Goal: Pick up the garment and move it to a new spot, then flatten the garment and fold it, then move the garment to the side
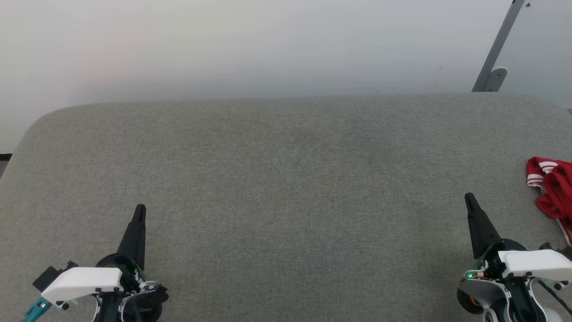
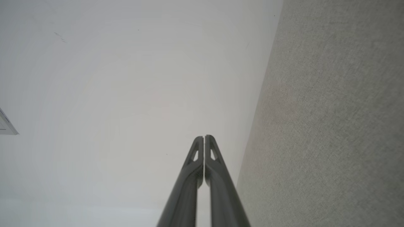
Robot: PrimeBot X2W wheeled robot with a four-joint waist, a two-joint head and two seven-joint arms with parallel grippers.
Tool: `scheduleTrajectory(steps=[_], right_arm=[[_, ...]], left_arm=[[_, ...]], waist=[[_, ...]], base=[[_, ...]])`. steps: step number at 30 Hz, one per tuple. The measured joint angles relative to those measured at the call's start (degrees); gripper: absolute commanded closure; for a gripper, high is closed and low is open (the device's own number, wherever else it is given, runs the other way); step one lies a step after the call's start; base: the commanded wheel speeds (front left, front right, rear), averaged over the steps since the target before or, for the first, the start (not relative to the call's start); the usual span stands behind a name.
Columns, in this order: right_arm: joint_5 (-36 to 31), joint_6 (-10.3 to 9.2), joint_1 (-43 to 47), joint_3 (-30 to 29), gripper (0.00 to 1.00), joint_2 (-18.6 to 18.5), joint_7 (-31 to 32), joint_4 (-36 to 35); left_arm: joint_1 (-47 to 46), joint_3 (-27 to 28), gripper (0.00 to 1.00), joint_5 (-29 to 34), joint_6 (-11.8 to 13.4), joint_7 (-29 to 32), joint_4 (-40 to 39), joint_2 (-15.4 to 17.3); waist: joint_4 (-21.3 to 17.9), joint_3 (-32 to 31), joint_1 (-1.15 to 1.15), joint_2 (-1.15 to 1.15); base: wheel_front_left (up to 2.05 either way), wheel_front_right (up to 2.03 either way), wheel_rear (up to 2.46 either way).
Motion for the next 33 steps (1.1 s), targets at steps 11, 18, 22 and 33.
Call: scheduleTrajectory(steps=[11, 18, 22, 33], right_arm=[[0.0, 0.0, 0.0, 0.02, 1.0, 0.0, 0.0, 0.0], [0.0, -0.01, 0.0, 0.02, 1.0, 0.0, 0.0, 0.0], [0.0, -0.01, 0.0, 0.0, 1.0, 0.0, 0.0, 0.0], [0.0, -0.01, 0.0, 0.02, 1.0, 0.0, 0.0, 0.0]], left_arm=[[0.0, 0.03, 1.0, 0.0, 0.0, 0.0, 0.0, -0.03], [0.0, 0.04, 1.0, 0.01, 0.0, 0.01, 0.0, -0.05], [0.0, 0.07, 1.0, 0.01, 0.0, 0.01, 0.0, -0.05], [0.0, 0.1, 1.0, 0.02, 0.0, 0.16, 0.0, -0.08]], waist=[[0.0, 0.0, 0.0, 0.0], [0.0, 0.0, 0.0, 0.0], [0.0, 0.0, 0.0, 0.0], [0.0, 0.0, 0.0, 0.0]], base=[[0.0, 0.0, 0.0], [0.0, 0.0, 0.0], [0.0, 0.0, 0.0], [0.0, 0.0, 0.0]])
